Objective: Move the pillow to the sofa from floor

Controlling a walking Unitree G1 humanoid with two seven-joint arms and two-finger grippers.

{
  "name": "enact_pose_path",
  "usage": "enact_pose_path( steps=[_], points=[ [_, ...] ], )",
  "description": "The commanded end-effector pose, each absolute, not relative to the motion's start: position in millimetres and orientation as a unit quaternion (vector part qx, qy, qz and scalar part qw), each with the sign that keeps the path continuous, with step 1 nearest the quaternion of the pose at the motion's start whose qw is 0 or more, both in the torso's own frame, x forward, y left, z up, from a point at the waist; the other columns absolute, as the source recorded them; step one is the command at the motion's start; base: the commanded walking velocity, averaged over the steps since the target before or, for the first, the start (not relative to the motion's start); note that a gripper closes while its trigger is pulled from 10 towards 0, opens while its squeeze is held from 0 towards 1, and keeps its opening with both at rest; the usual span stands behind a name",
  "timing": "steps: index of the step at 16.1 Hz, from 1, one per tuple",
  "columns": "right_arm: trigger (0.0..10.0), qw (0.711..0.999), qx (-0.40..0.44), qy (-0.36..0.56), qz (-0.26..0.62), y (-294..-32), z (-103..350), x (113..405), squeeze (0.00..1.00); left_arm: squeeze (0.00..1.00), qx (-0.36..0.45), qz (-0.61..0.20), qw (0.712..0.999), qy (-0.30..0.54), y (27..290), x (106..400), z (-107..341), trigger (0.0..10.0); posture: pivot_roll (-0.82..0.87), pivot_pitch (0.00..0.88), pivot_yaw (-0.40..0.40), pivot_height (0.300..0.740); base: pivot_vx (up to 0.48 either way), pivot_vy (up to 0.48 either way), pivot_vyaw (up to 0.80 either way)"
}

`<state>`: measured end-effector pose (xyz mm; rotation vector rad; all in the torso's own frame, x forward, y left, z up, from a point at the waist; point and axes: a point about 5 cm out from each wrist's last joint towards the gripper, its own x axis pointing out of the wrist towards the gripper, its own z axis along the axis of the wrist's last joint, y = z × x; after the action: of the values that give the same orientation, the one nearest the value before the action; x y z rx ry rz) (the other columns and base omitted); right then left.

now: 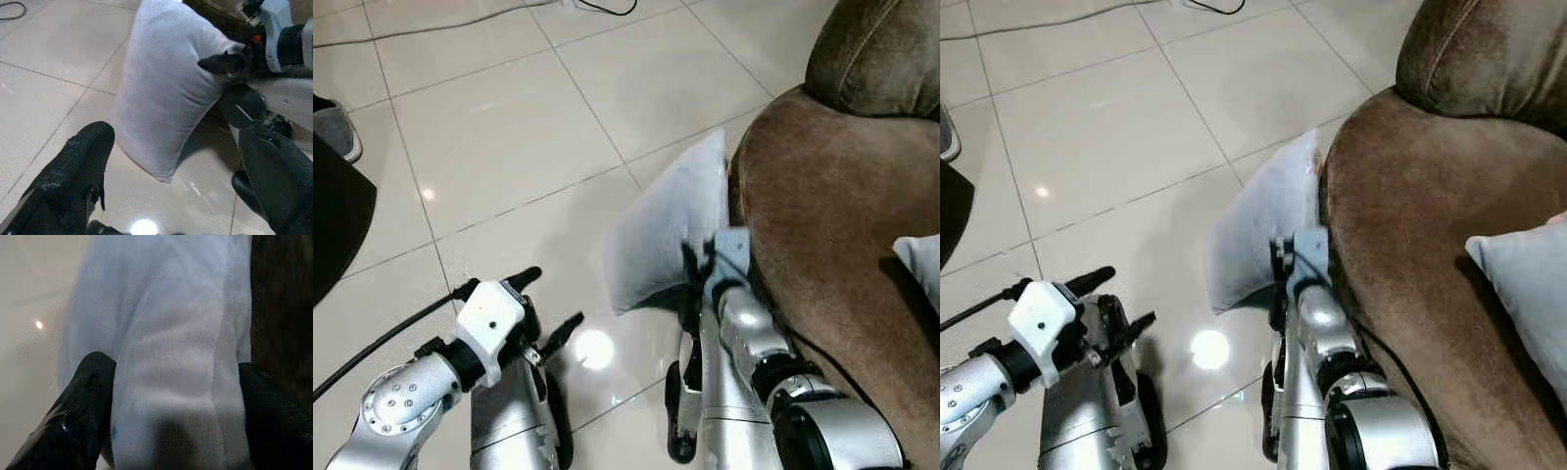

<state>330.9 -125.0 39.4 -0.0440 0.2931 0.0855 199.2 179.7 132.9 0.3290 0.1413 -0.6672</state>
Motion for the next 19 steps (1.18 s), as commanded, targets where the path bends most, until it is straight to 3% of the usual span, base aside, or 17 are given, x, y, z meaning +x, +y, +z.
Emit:
enact_pose_path(
  steps=[1,2,3,19],
  points=[
    [9.3,0.983,-0.030,0.179,0.037,-128.0,27.1,323.1,0.00,0.00,0.157,-0.333,0.926,0.084,180.4,195.4,127.1,10.0,0.04,0.289,-0.023,0.459,0.000,0.000,0.00],
    [2.2,0.983,-0.028,0.179,0.028,-129.4,28.6,324.7,0.00,0.00,0.158,-0.333,0.926,0.085,181.0,196.1,126.6,10.0,0.04,0.287,-0.022,0.459,0.000,0.000,0.00],
    [0.0,0.984,-0.024,0.176,0.024,-129.7,30.7,326.5,0.00,0.00,0.158,-0.334,0.925,0.085,181.4,197.0,126.3,10.0,0.05,0.280,-0.021,0.459,0.000,0.000,0.00],
    [0.0,0.983,-0.016,0.170,0.069,-117.5,35.6,329.7,0.00,0.00,0.158,-0.346,0.921,0.088,181.9,206.8,121.5,10.0,0.06,0.207,-0.019,0.459,0.000,0.000,0.00]
  ],
)
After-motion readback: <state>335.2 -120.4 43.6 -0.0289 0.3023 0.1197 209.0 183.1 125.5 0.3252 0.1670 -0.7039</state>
